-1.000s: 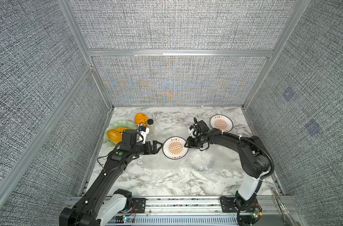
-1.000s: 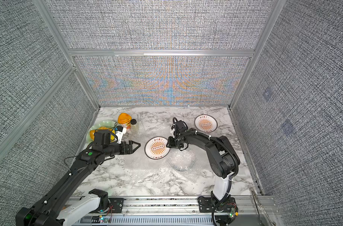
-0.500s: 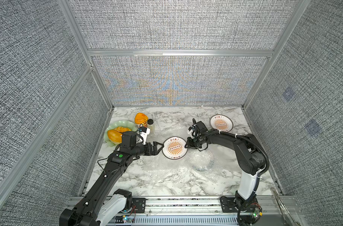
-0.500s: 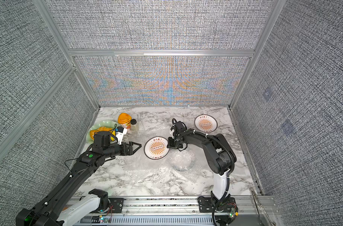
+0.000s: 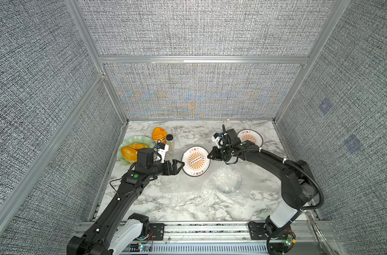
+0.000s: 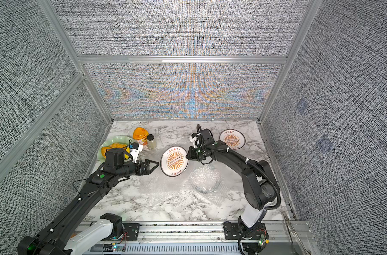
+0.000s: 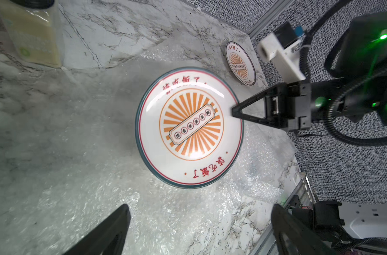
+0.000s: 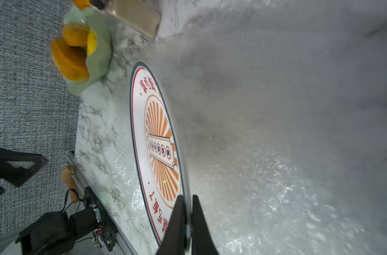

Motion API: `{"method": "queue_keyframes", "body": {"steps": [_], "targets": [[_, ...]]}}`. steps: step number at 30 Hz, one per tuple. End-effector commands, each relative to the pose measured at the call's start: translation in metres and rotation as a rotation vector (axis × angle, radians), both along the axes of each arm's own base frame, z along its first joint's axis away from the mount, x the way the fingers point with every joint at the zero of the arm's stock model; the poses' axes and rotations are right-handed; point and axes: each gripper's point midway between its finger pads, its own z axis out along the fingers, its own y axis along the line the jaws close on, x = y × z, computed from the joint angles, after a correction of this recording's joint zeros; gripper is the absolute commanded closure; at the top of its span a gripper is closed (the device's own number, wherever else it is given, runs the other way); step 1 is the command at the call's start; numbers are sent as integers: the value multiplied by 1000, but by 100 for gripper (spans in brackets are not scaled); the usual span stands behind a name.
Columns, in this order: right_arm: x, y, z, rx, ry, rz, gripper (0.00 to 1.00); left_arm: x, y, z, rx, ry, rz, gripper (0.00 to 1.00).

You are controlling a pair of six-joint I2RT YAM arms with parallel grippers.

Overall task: Unpack dinner plates from bubble wrap
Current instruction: Pick up the plate from the bubble wrap.

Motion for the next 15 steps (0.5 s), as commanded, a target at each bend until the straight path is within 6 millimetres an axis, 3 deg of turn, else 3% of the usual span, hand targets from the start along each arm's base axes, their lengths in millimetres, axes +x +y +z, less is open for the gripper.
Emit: {"method": "queue_keyframes", "body": {"steps": [1,4,7,12,15], "targets": [[-3,-10,10,-17,14,-12,94,3,1,8,2,-36,4,1],[5,-25,29,24,-6,-48,96,2,2,10,8,-53,4,1],[23,-62,47,33,-39,-143,97,0,2,11,2,-56,-3,1],[66,-146,70,85,-76,-385,99,-2,-5,11,-25,-58,-38,1],[86,-201,73,127,-74,-532,100,-3,-8,13,-43,-37,-54,1]]}}
